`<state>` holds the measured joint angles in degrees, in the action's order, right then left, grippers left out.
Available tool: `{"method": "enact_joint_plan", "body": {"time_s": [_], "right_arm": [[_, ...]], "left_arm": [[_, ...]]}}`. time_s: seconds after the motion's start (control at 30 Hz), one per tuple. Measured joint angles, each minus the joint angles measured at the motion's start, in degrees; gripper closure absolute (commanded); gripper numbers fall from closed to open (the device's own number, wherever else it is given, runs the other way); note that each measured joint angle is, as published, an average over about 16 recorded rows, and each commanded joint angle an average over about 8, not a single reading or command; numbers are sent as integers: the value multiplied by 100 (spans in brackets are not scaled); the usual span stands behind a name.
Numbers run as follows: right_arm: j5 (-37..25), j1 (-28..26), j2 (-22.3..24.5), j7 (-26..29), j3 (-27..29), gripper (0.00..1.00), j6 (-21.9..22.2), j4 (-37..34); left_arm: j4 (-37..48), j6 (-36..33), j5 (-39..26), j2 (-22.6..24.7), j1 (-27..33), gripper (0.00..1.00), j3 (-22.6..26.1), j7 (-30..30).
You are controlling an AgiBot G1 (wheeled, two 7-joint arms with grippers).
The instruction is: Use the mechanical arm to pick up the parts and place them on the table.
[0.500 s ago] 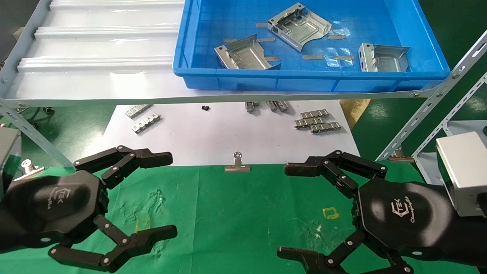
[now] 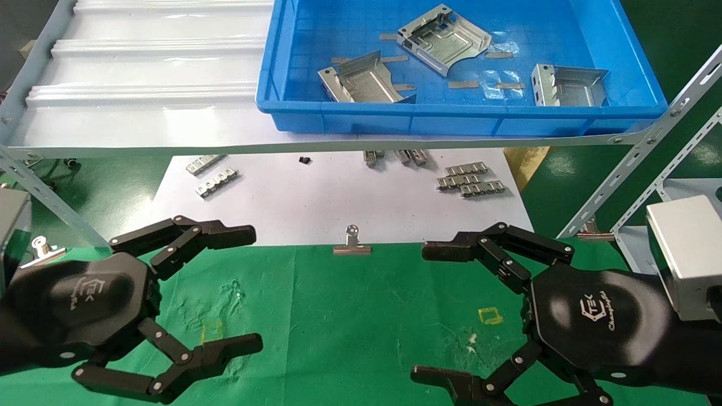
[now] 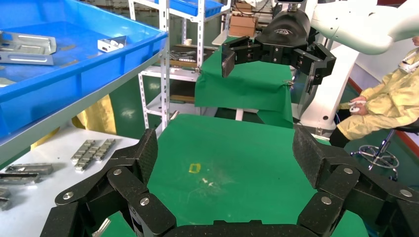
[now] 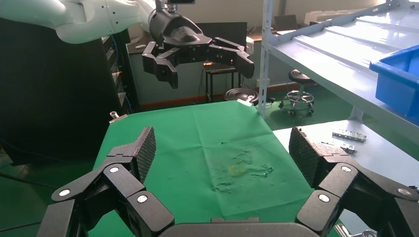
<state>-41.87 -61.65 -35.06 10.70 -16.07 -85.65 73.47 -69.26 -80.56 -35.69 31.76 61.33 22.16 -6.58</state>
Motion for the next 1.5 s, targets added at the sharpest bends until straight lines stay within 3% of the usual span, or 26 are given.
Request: {"method": "enact_joint_plan", "body": {"time_s": [0.63,0.9,1.5], "right_arm": [[0,0,0,0,0,0,0,0],[0,0,0,0,0,0,0,0],[0,0,0,0,0,0,0,0]], "left_arm": [[0,0,0,0,0,1,0,0],[0,0,0,0,0,100,0,0],[0,0,0,0,0,100,0,0]]}}
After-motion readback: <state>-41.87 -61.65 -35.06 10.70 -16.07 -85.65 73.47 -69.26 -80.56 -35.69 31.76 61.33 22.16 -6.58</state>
